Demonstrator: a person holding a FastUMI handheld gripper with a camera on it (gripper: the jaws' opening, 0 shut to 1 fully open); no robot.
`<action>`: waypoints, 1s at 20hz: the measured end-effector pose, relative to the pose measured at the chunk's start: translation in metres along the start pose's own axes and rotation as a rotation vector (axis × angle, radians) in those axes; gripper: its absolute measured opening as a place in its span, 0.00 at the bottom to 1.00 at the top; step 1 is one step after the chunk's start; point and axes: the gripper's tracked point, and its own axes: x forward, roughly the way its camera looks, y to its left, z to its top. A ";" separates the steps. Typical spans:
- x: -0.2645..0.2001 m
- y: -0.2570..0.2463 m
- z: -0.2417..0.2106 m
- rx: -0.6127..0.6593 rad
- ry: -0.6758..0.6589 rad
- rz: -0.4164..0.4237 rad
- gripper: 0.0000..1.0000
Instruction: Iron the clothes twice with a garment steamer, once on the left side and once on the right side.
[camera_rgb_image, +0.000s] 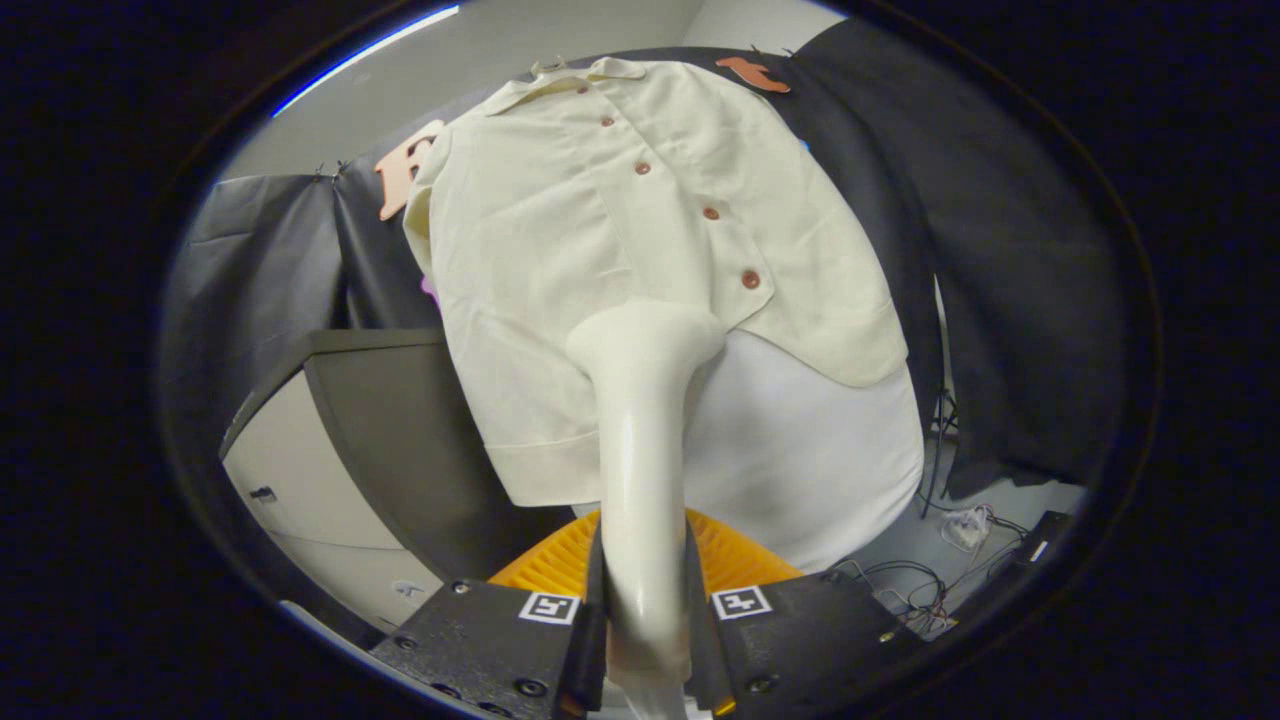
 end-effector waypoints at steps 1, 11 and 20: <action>-0.006 0.000 0.008 0.008 -0.008 0.004 0.34; -0.044 -0.001 0.123 0.067 -0.178 -0.030 0.33; -0.034 0.003 0.269 -0.015 -0.326 -0.083 0.33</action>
